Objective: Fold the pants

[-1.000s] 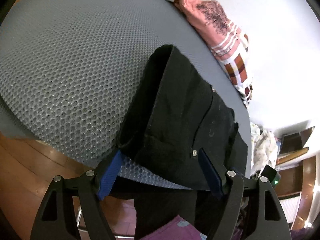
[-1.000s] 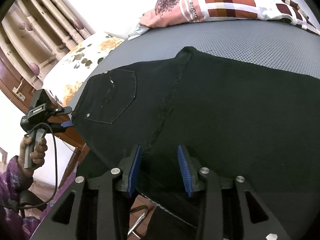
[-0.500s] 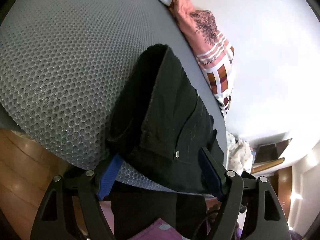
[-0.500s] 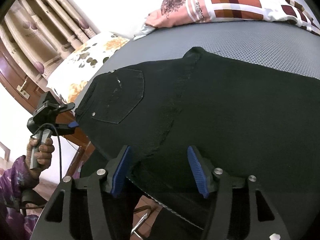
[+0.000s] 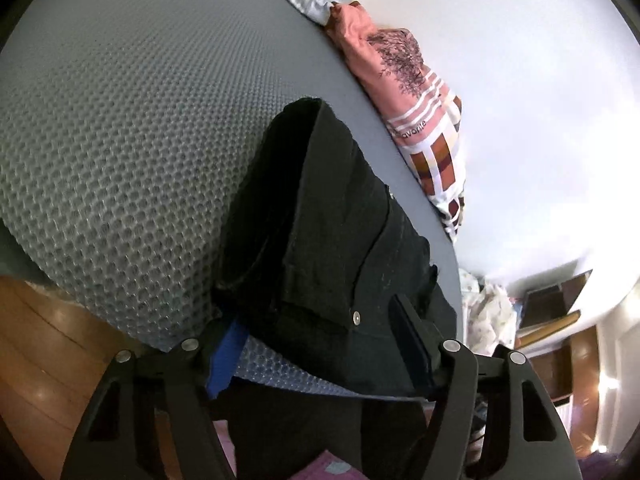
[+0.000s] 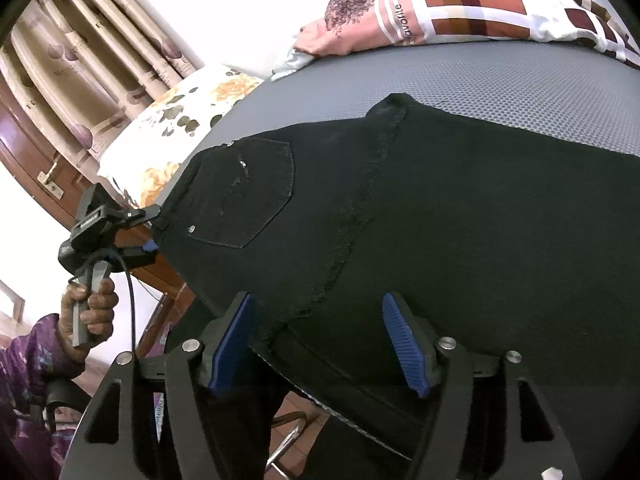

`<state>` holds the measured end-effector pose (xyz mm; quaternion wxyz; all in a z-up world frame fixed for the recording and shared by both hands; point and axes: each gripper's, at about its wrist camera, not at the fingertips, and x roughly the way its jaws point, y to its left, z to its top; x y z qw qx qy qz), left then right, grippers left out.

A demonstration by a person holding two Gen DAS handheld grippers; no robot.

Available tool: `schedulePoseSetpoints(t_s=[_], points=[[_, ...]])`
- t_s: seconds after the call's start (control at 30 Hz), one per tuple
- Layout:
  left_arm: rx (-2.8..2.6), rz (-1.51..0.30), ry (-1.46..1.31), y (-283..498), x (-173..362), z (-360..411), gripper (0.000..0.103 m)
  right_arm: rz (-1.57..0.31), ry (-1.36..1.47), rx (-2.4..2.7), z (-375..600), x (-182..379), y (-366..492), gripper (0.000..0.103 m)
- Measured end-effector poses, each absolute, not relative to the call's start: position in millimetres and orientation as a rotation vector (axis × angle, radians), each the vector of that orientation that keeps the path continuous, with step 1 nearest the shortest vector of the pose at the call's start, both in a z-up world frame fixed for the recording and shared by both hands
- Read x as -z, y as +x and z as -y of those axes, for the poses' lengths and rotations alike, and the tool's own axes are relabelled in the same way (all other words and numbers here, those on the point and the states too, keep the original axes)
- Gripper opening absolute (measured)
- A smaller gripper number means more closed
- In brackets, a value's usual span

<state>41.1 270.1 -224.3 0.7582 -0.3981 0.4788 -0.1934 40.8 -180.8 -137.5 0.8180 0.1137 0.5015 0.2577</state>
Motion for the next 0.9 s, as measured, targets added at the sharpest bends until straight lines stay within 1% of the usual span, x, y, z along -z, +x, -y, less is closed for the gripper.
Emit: schedulePoseSetpoints(t_s=[0.2,0.27,0.3,0.33,0.37,0.5,0.6,0.77,0.9], points=[[0.427,-1.014,-0.881,45.5,230.3,-269.6,0.068,-1.067,0.25,-0.559,180.5,137.1,40.9,0.068],[0.414,-1.018,-0.827,51.7,226.3,-261.3,0.068,-1.066,0.241,-0.558,179.2,136.9,40.1,0.068],[0.397,-1.028,-0.777,53.1,222.9,-257.2,0.065,-1.066,0.242,-0.558,179.3,136.8,39.5,0.068],[0.362,-1.043,-0.714,54.6,219.8,-251.9,0.045,-1.065,0.245,-0.558,179.9,136.9,39.5,0.068],[0.321,-1.064,-0.66,55.9,219.7,-248.5,0.033,-1.065,0.251,-0.559,180.5,137.0,39.6,0.068],[0.295,-1.091,-0.694,54.9,221.9,-250.3,0.031,-1.064,0.255,-0.563,180.6,137.5,39.3,0.07],[0.3,-1.074,-0.685,54.7,211.2,-247.7,0.028,-1.063,0.248,-0.566,179.7,137.6,40.0,0.071],[0.326,-0.997,-0.522,46.1,168.2,-224.9,0.028,-1.058,0.265,-0.57,181.5,138.8,40.1,0.072],[0.36,-0.948,-0.453,45.2,139.2,-202.2,0.028,-1.057,0.303,-0.576,186.1,139.4,41.4,0.071]])
